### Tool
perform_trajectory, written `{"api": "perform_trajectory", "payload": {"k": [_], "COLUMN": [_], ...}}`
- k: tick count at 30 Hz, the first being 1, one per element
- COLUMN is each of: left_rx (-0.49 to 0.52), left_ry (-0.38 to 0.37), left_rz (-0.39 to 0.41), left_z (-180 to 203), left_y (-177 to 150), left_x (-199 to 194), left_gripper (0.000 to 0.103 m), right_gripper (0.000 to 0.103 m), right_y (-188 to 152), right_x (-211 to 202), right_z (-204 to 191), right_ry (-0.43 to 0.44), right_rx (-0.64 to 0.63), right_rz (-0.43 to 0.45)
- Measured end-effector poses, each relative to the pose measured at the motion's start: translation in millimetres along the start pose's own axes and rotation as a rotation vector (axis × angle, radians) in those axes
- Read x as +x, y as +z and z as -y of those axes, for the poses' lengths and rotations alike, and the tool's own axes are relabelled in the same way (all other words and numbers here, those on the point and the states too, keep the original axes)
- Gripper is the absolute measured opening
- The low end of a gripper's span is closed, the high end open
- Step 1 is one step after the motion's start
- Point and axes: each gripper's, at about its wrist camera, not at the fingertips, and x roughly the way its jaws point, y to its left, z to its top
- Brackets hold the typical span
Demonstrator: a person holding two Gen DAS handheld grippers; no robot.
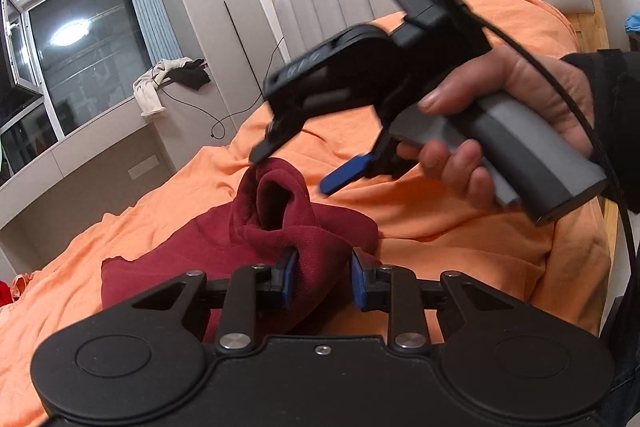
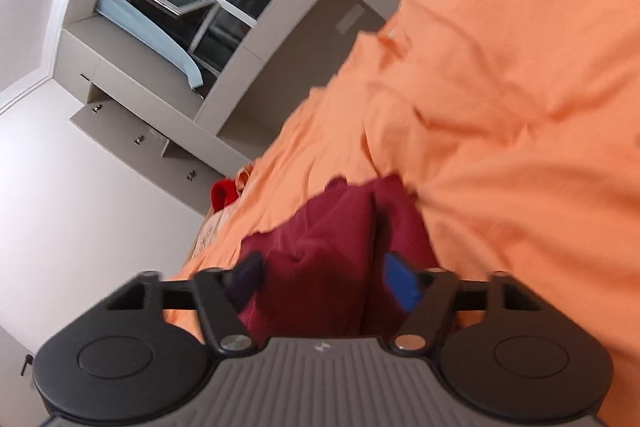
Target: Fold small clothes
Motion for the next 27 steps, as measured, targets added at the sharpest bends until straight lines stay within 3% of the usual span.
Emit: {"api": "perform_trajectory", "payload": {"k": [5, 7, 13, 16, 21, 24, 25, 27], "left_rx": [-0.029, -0.036, -0.064, -0.06, -0.055, -0.085, -0.114, -0.193], "left_ry": [0.0, 0.007, 0.009, -0.018, -0.037, -0.061, -0.08, -0.129], "left_rz": [-0.001, 0.011, 0.054, 0.029, -0.021, -0.027, -0.032, -0.033], "left_z": [-7, -10, -13, -9, -6, -11, -15, -25], "left_y": [2, 3, 18, 16, 3, 2, 3, 4], "left_x": [3, 4, 13, 26, 38, 36, 35, 30], "left_gripper": [0.024, 0.019, 0.017, 0.017, 0.022, 0.027, 0.031, 0.035], "right_gripper": [0.022, 0.017, 0.012, 0.012, 0.017, 0.033, 0.043, 0.054], "right_y": [-3, -3, 0, 4, -3, -1, -1, 0], "right_x": [12, 10, -12, -17, -9, -17, -20, -27], "right_z": [1, -7, -23, -22, -10, -8, -9, -11], "right_ry": [-0.006, -0.058, -0.14, -0.169, -0.245, -0.253, -0.263, -0.293], "right_rx": [0.026, -0.042, -0.211, -0.236, -0.258, -0.26, -0.261, -0.275], "right_rz": [-0.015, 0.003, 0.128, 0.146, 0.092, 0.094, 0.104, 0.131]}}
